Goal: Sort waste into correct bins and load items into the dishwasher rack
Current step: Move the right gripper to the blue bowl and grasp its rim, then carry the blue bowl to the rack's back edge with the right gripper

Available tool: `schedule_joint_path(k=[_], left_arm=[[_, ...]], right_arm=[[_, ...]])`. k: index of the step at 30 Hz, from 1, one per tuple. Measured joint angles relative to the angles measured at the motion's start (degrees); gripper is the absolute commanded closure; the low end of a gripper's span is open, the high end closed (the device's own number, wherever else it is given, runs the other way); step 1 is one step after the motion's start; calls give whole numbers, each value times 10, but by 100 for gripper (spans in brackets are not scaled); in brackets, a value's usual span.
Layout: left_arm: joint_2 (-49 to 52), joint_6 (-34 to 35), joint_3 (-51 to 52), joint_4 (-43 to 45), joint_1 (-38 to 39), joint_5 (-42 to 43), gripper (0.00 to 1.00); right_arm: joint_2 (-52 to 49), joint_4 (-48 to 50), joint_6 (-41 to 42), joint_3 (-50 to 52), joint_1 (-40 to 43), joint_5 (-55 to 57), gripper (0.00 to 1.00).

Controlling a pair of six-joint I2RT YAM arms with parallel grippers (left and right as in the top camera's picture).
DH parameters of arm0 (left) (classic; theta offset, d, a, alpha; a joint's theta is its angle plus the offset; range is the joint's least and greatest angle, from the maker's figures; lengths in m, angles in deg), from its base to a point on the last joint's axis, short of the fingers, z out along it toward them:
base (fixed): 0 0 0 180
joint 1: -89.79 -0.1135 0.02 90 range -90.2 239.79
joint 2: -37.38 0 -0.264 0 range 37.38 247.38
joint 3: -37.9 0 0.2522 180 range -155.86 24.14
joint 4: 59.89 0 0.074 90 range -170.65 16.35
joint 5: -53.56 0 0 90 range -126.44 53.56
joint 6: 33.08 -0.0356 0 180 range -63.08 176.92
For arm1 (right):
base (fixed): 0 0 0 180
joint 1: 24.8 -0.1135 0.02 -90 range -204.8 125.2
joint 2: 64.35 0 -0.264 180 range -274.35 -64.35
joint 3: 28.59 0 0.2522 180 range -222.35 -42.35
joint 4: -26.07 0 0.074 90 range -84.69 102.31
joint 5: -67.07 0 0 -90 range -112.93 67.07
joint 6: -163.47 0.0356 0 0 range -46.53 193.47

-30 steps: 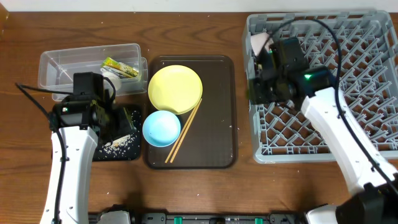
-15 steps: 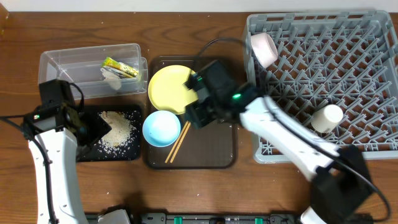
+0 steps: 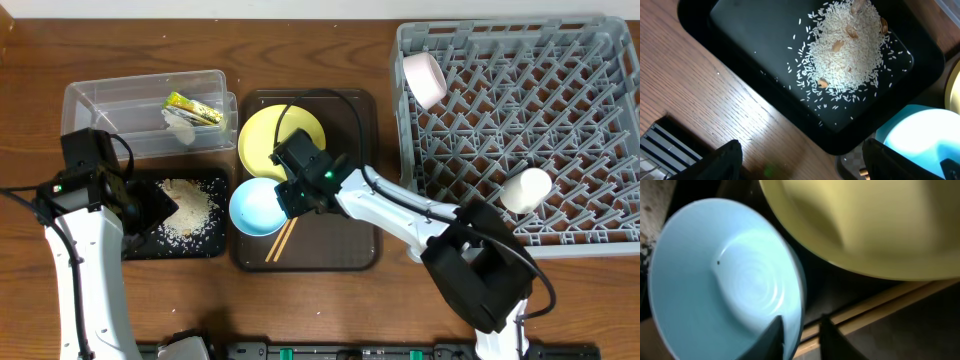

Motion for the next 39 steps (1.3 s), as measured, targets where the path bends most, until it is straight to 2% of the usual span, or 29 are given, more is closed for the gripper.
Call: schedule_joint_path(k=[3,15,18,22,26,30,39], left_arm=[[0,0,0,0,0,0,20],[0,0,0,0,0,0,20],[0,0,0,0,0,0,20],[0,0,0,0,0,0,20],[0,0,0,0,0,0,20],[0,0,0,0,0,0,20],[0,0,0,1,0,0,20]], right_arm=[[-2,-3,17,0,0,14,99],[4,-9,32,0,4,38,99],[32,-16,14,0,22,42,99],[119,-19,-23,0,72,65,99],[218,-20,-86,-5,143,128,99],[261,-5,-172,-9,208,229,99],[238,196,-407,-9,327,432,99]])
